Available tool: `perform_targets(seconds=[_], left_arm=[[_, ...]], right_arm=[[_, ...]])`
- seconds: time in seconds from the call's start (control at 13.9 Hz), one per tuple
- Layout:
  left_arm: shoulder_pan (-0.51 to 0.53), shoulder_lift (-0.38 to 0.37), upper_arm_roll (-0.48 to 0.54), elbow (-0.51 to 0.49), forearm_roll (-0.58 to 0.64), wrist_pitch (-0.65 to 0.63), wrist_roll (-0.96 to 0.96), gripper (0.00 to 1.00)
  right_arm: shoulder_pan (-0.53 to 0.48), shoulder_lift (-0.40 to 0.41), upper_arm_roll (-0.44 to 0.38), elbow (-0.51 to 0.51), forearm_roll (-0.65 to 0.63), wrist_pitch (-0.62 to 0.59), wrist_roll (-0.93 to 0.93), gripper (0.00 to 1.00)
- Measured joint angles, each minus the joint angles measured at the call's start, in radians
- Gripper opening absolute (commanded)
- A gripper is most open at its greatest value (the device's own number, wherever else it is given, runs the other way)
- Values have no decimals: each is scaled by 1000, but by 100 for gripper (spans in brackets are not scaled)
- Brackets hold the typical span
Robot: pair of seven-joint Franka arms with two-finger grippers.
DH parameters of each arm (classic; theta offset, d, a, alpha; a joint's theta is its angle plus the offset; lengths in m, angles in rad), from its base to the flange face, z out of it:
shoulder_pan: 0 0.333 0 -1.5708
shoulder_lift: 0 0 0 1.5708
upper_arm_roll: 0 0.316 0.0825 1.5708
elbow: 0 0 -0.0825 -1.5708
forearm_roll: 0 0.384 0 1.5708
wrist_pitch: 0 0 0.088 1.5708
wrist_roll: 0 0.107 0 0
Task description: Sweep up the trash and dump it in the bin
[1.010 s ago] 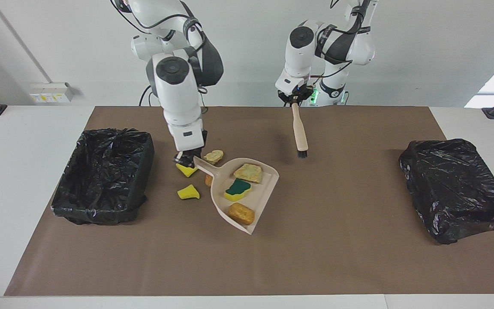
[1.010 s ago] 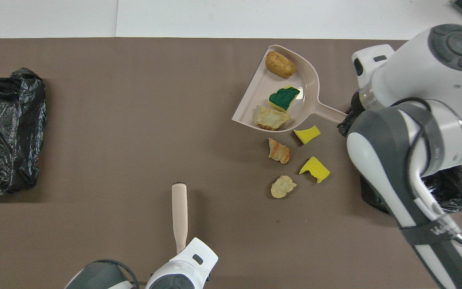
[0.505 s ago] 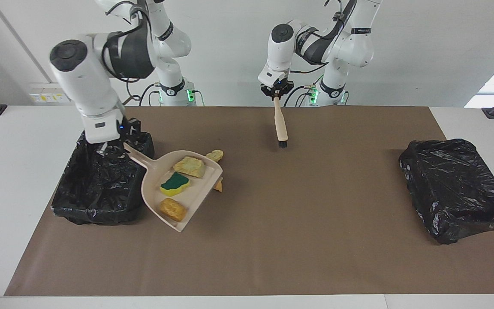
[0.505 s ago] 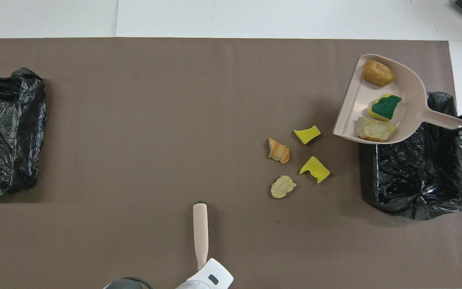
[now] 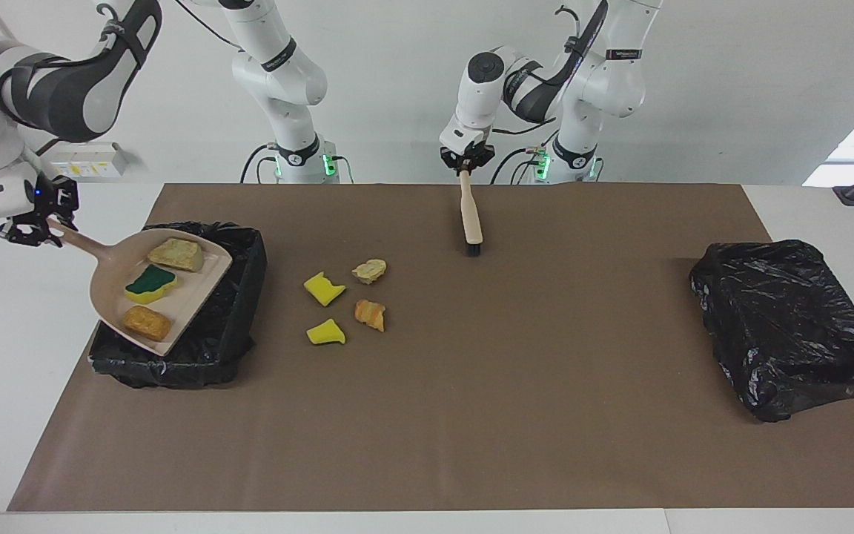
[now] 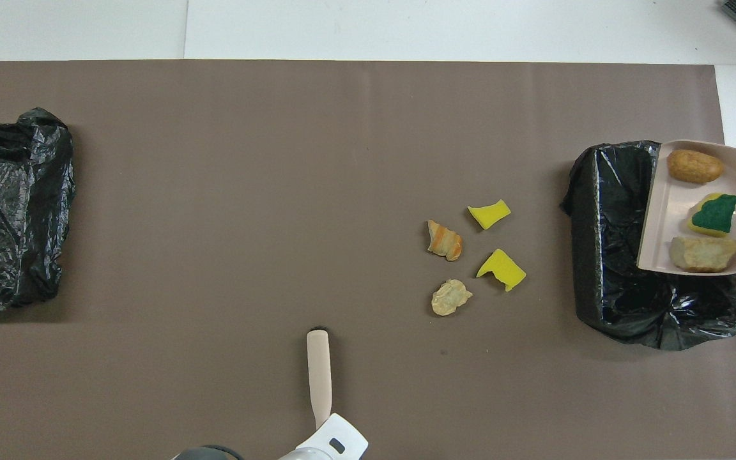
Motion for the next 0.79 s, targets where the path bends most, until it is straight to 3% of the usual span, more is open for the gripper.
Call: perform_targets(seconds=[0.14, 0.29, 0.43, 0.5, 0.79], left_arm=[[-1, 0, 0, 0, 0, -5, 0, 18], [-1, 0, 0, 0, 0, -16, 0, 36], [-1, 0, 2, 0, 0, -43, 1, 85], [-1, 0, 4, 1, 0, -45, 1, 100], [64, 19, 19, 91, 41, -66, 38, 100]], right_arm=[[-21, -5, 0, -6, -60, 19, -26, 0], [-25, -13, 1, -20, -136, 24, -34, 0], [-20, -24, 9, -47, -220, 49, -34, 0], [-13, -29, 12, -58, -250, 60, -34, 0], [47, -36, 16, -71, -331, 64, -34, 0]])
